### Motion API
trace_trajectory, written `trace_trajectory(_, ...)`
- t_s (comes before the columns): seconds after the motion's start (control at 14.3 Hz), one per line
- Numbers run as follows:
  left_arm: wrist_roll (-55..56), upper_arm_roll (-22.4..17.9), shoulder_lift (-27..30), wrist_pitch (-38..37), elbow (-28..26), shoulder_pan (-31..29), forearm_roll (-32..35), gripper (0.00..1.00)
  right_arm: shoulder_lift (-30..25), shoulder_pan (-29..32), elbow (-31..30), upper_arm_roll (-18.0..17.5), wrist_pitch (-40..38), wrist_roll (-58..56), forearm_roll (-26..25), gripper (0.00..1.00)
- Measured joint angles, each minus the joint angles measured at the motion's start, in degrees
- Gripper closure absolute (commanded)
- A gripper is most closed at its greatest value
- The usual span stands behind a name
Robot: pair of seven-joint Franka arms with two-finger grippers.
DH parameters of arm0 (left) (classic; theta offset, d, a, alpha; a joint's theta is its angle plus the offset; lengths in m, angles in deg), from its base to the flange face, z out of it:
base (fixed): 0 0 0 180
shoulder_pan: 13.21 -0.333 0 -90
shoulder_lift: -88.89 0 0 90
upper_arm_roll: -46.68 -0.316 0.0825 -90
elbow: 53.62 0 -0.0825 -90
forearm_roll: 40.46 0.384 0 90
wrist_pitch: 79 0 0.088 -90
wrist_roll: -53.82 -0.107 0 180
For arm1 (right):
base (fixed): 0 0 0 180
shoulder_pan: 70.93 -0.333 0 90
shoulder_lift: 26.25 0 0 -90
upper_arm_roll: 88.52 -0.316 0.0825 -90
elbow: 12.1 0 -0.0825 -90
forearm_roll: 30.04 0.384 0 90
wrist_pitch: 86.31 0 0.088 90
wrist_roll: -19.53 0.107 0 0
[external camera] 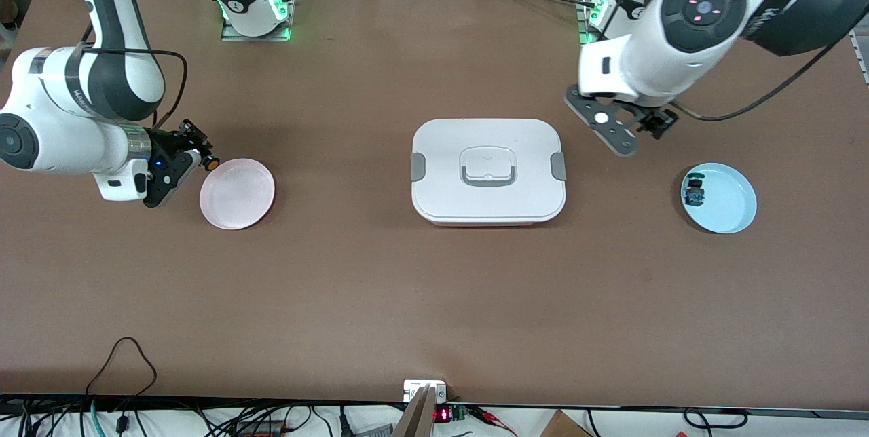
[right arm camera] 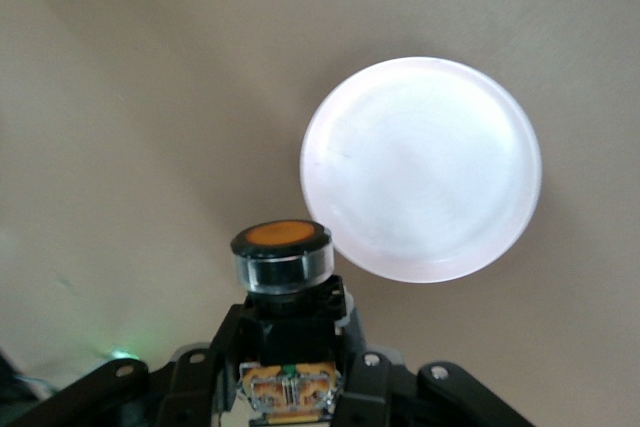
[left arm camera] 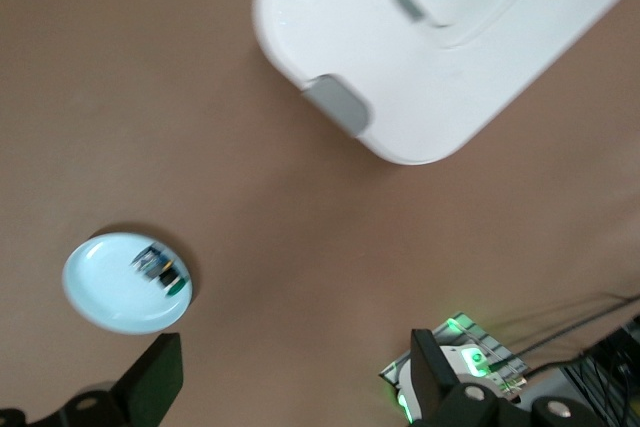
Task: Transfer orange switch to right arm and place
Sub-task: 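Lower the switch onto the white plate and open the right gripper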
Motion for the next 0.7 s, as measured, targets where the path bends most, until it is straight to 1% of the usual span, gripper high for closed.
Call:
trace_trajectory(0.07,1.4,-6.5,1.4,0.0,0.3,3.8,0.0,0.0,0.0,0.0,-1.2,0.0,2.5,-2.8,-1.1,0.99)
trace_trajectory(0.14,3.9,-12.0,2.7,0.5,0.3,7.2,0.0,0.0,0.0,0.0,-2.5,0.0,5.1,-5.4,-2.0,0.99)
trace_trajectory(0.21,7.6,-15.2,3.7,2.0,0.2,9.0,-0.1,0.0,0.0,0.0,-4.0,0.0,7.8,-8.1,-2.5,0.99)
trace_trajectory(0.35,15.7,-18.8,6.2,6.7,-1.6,10.1,-0.3,0.0,0.0,0.0,-7.0,0.0,13.2,-12.5,-3.3,0.99)
trace_trajectory(0.42,17.9,-20.6,7.7,9.0,-3.1,10.3,-1.2,0.0,0.0,-0.1,-8.4,0.0,15.9,-13.9,-4.0,0.99)
trace_trajectory(0.56,19.4,-24.8,11.0,11.8,-6.8,10.3,-5.6,0.0,0.0,-0.2,-11.4,-0.1,21.1,-15.5,-5.9,0.99)
trace_trajectory(0.7,19.8,-28.7,14.4,14.7,-11.1,10.2,-9.6,0.0,0.0,-0.4,-14.1,-0.2,25.5,-16.4,-6.6,0.99)
